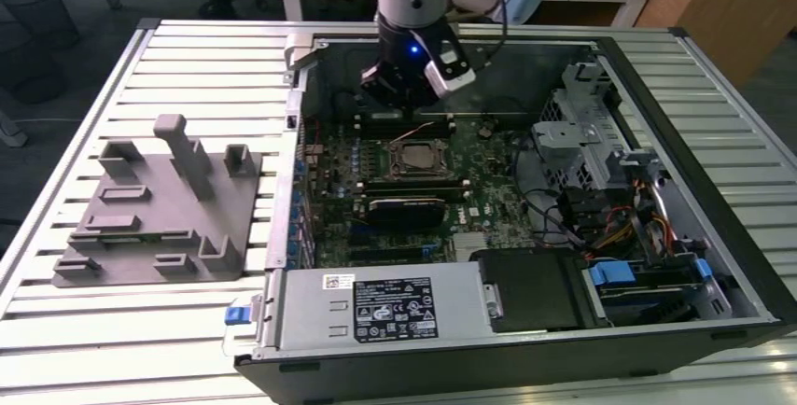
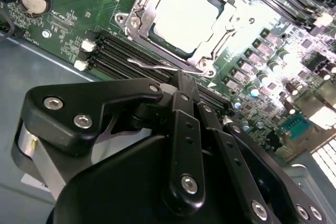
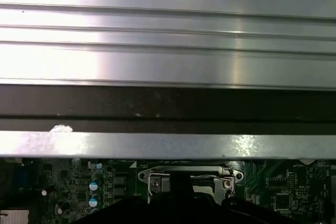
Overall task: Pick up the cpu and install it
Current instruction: 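Install the first cpu locking lever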
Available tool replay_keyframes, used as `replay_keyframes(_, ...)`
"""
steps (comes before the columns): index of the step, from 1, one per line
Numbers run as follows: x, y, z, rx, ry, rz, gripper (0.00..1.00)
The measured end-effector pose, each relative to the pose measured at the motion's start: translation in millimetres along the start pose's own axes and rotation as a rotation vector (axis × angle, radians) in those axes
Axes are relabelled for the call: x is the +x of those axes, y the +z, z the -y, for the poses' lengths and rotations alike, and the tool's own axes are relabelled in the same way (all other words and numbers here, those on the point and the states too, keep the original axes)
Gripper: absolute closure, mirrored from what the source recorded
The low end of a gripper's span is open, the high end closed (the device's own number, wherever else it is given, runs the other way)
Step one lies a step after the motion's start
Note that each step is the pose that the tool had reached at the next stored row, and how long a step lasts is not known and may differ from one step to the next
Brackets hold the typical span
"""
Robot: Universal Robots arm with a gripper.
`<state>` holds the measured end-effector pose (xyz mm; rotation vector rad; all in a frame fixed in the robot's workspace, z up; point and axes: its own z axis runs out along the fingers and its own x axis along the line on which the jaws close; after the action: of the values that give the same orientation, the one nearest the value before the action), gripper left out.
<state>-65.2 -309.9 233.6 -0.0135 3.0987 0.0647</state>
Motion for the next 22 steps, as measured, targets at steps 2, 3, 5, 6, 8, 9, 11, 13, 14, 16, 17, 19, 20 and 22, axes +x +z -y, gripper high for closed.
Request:
replay_keyframes(2,-1.5,1.3,0.0,0.0,0.0,0.0,0.89)
replay_keyframes(3,-2.3,1.8,0.0,0.0001,0.0,0.0,0.89)
replay_keyframes(5,-3.6,3.0,0.1,0.0,0.0,0.0,0.89)
replay_keyframes(6,-4.2,3.9,0.2,0.0,0.0,0.0,0.89)
replay_keyframes(8,-5.6,5.9,0.2,0.0001,0.0,0.0,0.89)
replay_keyframes(9,-6.2,7.0,0.2,0.0,0.0,0.0,0.89)
replay_keyframes(11,-7.0,8.6,0.3,0.0,0.0,0.0,0.89)
replay_keyframes(13,-7.8,9.9,0.4,0.0,0.0,0.0,0.89)
replay_keyframes(14,-8.2,10.4,0.4,0.0,-0.001,0.0,0.89)
replay_keyframes(16,-9.0,11.1,0.4,0.0001,-0.001,-0.0001,0.89)
replay_keyframes(17,-9.2,11.3,0.4,0.0002,-0.001,-0.0002,0.89)
replay_keyframes(19,-9.5,11.6,0.4,0.0002,-0.001,-0.0002,0.89)
replay_keyframes(20,-9.7,11.7,0.4,0.0001,-0.001,-0.0001,0.89)
replay_keyframes(22,-9.8,12.0,0.4,0.0,-0.001,-0.0001,0.89)
